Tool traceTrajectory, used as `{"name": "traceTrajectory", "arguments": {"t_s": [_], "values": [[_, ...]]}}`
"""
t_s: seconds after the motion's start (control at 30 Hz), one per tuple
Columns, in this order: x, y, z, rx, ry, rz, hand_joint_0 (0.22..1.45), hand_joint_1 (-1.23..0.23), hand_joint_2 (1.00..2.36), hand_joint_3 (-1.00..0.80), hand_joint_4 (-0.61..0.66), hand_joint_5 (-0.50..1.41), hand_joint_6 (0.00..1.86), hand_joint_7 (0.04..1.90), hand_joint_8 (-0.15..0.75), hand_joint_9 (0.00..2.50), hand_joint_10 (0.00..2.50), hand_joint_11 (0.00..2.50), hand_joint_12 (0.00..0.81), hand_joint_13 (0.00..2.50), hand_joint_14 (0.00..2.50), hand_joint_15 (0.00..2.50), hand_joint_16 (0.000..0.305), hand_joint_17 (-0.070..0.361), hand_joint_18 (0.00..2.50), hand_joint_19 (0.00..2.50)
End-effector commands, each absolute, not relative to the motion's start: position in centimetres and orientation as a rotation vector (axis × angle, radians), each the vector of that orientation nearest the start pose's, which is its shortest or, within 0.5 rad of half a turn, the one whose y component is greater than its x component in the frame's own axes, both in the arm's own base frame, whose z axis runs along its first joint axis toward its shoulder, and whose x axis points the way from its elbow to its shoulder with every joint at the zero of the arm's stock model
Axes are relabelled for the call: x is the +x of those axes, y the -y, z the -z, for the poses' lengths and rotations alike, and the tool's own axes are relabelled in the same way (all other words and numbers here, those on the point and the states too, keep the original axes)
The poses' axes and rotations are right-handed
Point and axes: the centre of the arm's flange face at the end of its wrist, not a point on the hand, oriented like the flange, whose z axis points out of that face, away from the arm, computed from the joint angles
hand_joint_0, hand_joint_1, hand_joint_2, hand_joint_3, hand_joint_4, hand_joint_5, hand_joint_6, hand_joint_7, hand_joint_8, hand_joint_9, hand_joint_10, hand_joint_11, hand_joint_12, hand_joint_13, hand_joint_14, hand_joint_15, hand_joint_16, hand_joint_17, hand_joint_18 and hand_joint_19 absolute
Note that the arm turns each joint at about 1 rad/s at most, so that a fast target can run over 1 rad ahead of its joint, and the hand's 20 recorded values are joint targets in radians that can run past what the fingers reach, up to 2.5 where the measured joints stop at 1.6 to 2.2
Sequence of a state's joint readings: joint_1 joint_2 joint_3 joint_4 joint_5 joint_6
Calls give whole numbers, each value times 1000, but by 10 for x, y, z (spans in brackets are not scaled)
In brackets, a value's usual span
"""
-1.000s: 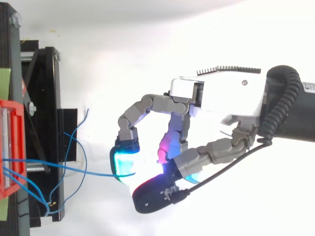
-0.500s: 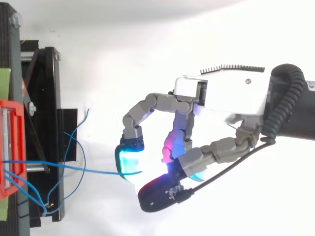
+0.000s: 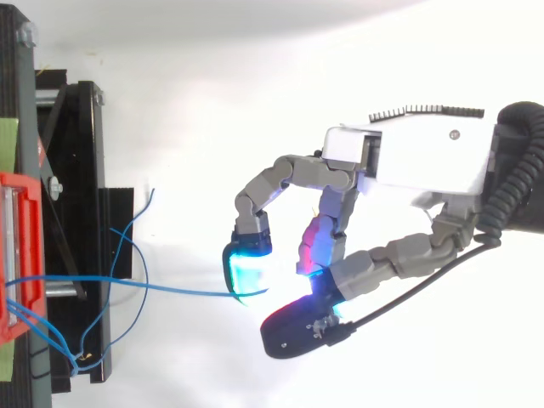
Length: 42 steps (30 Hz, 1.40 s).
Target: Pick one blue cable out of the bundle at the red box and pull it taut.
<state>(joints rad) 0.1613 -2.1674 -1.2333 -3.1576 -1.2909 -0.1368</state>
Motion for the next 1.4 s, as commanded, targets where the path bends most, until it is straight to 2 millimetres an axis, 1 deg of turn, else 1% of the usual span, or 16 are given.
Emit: {"name": "traceTrajectory", "arguments": {"t_s": [0.0, 0.03, 0.1, 0.37, 0.5, 0.8, 1.23, 1.3, 1.33, 1.37], "values": [[698, 50, -292, 1294, -1431, -824, 615, -863, 1024, -180, -88, -18, 891, 1011, 402, 1312, 12, 748, 396, 1077, 12, 458, 50, 112, 1008, 530], [698, 50, -292, 1291, -1433, -824, 616, -861, 1023, -186, -90, -19, 891, 1011, 400, 1304, 11, 708, 396, 1056, 12, 452, 50, 112, 991, 525], [699, 50, -292, 1288, -1425, -828, 613, -848, 1023, -195, -107, -20, 888, 995, 378, 1179, 11, 561, 387, 953, 11, 392, 49, 111, 909, 500], [699, 47, -292, 1282, -1429, -826, 608, -814, 1020, -237, -123, -27, 881, 962, 337, 984, 8, 398, 379, 726, 9, 305, 49, 111, 689, 408], [700, 46, -293, 1279, -1429, -830, 593, -789, 1017, -296, -105, -35, 869, 954, 343, 958, 6, 410, 379, 698, 8, 304, 49, 111, 646, 421], [700, 46, -293, 1280, -1428, -829, 523, -732, 1004, -452, -63, -44, 854, 950, 374, 986, 6, 446, 397, 711, 7, 308, 53, 119, 662, 438], [700, 45, -292, 1281, -1432, -835, 502, -613, 1001, -483, -50, -49, 849, 929, 394, 1029, 6, 469, 411, 744, 7, 310, 56, 125, 695, 454], [700, 45, -293, 1280, -1430, -836, 519, -595, 1004, -457, -54, -50, 850, 923, 391, 1029, 6, 480, 409, 748, 8, 316, 55, 123, 696, 458], [700, 45, -293, 1280, -1430, -836, 561, -609, 1008, -414, -58, -49, 851, 933, 384, 1034, 9, 485, 398, 743, 8, 323, 52, 118, 682, 469], [700, 45, -293, 1281, -1430, -837, 562, -611, 1010, -399, -54, -49, 851, 935, 383, 1036, 9, 483, 396, 747, 8, 327, 52, 117, 684, 471]]}}
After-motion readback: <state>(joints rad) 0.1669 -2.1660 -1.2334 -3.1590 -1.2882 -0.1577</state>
